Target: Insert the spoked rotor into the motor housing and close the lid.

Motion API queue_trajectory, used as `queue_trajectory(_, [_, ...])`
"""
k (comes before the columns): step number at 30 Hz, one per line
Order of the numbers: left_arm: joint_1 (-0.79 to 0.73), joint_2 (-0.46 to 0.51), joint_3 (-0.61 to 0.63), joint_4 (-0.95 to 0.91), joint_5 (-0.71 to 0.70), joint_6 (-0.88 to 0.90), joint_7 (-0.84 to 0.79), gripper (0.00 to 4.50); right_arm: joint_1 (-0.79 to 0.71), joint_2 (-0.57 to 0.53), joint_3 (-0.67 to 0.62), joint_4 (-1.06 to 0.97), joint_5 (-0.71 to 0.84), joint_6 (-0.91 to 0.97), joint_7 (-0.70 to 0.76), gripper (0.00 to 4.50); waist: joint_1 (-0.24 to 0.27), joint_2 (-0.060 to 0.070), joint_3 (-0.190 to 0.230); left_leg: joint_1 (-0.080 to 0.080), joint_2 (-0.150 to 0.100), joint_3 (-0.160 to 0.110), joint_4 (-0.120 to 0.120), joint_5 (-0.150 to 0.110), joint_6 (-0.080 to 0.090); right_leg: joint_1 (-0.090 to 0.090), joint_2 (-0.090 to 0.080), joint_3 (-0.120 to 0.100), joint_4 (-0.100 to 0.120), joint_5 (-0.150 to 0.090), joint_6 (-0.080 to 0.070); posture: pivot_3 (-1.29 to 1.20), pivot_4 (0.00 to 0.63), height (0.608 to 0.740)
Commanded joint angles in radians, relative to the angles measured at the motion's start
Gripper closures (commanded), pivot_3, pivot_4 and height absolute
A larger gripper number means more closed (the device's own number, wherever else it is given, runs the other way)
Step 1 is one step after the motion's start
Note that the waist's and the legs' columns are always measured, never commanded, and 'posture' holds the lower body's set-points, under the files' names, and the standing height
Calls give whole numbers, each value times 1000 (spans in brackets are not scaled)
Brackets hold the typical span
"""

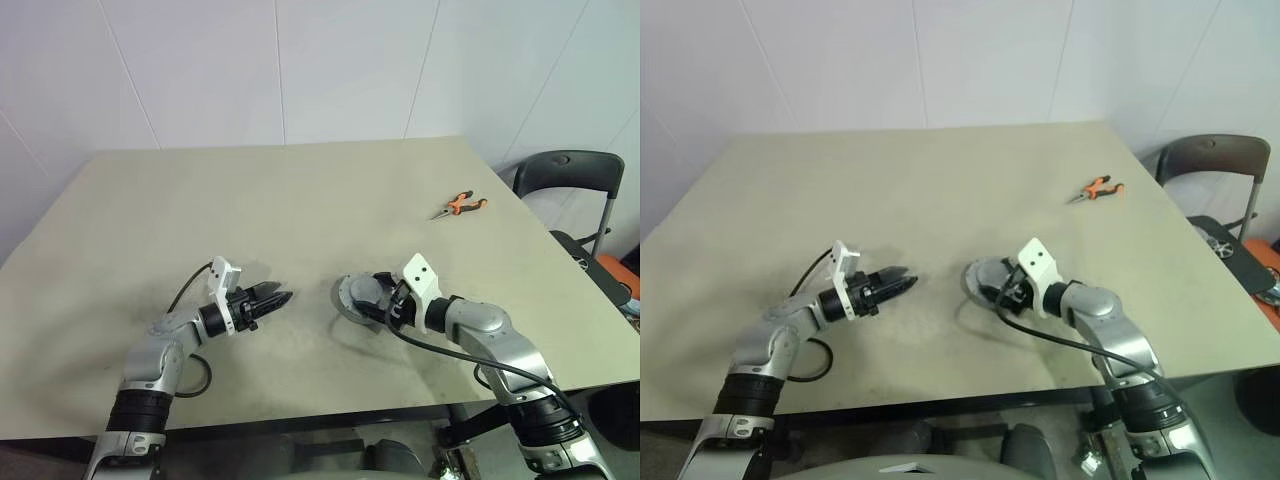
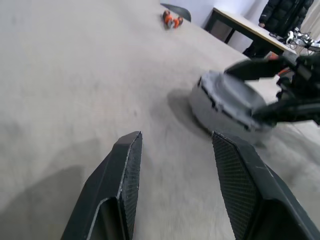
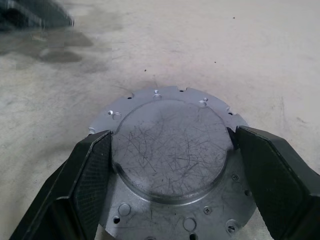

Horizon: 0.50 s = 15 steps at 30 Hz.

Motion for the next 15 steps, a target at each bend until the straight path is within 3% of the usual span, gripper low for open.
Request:
queue_trajectory(1, [-22,-2,17,-69,-39,33,28,2141,12,14,18,55,-9,82,-16,962,-1,0,0,0,0,0,0,0,0,0,0,0,0,0,0,0,0,740])
queue_trajectory(15, [-1,-11,8,-254,-96,172,154,2141,-32,40,17,125,4,216,-24,962,-2,-3,-3,7,3,0,0,0,-1,6,3,1,1,0,-1,0,0,740])
